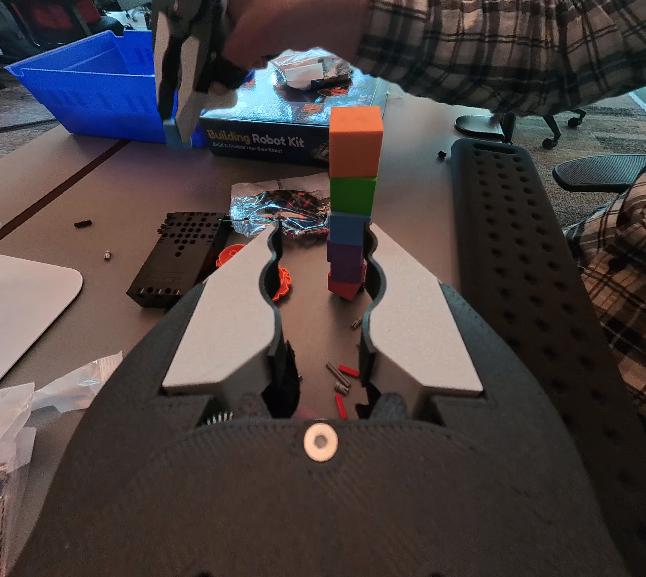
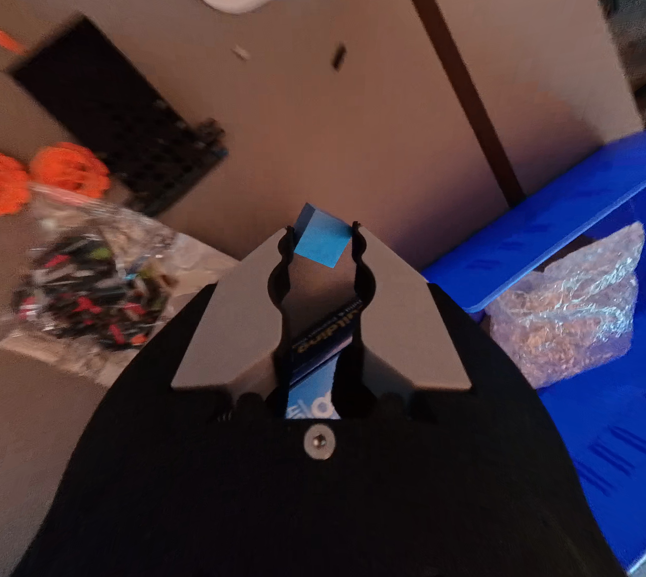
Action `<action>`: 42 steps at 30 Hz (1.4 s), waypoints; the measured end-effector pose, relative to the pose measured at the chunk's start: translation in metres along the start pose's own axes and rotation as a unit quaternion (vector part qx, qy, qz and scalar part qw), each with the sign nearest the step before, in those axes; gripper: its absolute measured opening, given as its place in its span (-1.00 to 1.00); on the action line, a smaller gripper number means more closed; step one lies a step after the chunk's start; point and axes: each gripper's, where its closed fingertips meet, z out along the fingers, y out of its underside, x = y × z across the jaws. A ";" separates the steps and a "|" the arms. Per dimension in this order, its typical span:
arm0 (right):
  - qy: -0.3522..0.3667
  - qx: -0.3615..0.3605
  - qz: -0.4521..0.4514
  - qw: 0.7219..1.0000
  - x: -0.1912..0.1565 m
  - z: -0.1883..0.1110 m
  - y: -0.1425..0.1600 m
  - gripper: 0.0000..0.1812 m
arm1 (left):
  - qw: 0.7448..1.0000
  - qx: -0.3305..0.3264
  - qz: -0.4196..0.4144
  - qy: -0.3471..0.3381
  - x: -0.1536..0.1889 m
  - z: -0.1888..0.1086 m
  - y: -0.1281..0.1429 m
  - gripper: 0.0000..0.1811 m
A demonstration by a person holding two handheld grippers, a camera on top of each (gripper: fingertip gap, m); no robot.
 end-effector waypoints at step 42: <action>-0.215 0.470 -0.099 0.851 -0.229 -0.150 -0.066 -0.64 | 1.000 0.002 -0.007 -0.004 -0.002 0.000 0.001 -0.51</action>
